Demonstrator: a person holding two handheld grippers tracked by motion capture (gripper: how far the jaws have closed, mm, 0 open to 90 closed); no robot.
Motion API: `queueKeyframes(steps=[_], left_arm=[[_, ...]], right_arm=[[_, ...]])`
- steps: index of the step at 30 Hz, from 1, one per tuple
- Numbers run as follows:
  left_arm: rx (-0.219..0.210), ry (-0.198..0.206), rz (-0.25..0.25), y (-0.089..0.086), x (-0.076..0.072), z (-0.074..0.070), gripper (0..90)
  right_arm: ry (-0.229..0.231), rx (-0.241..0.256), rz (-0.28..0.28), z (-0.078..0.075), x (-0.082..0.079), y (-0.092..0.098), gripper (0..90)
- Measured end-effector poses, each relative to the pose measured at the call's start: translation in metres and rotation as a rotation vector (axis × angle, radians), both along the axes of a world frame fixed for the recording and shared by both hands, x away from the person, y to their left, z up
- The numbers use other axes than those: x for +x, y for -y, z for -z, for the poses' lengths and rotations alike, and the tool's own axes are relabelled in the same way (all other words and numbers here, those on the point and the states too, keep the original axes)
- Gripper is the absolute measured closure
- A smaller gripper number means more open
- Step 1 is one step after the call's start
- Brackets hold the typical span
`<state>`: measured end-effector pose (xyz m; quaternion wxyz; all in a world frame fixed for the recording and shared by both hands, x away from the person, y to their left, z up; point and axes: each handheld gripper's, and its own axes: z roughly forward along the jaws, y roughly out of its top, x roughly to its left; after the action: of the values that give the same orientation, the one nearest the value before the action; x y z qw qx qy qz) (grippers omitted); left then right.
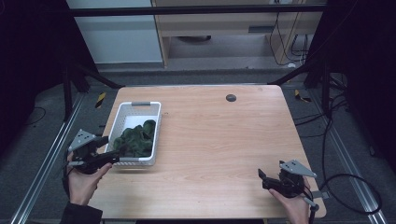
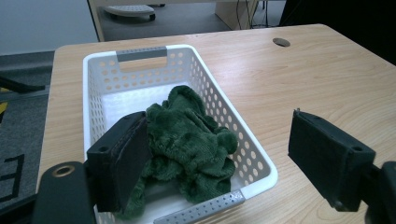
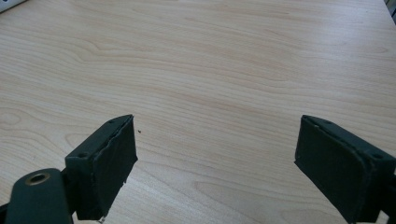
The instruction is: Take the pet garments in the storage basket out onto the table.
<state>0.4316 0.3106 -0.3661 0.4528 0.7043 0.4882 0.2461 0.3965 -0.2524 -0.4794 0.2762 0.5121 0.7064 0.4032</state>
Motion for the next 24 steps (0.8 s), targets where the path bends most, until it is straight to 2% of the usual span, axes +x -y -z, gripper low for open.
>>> queueKeyframes(steps=[4,9,24], left_arm=[[0.026,-0.006,-0.004,0.001,0.005,-0.003,19.8],[0.035,-0.007,0.002,0.002,0.011,-0.007,19.8],[0.094,-0.077,0.001,0.006,0.033,-0.013,19.1]], right_arm=[[0.001,-0.003,-0.003,0.000,0.000,-0.001,12.5],[-0.008,0.001,0.000,0.000,0.000,-0.001,12.4],[-0.013,-0.006,-0.005,0.001,0.001,0.000,12.0]])
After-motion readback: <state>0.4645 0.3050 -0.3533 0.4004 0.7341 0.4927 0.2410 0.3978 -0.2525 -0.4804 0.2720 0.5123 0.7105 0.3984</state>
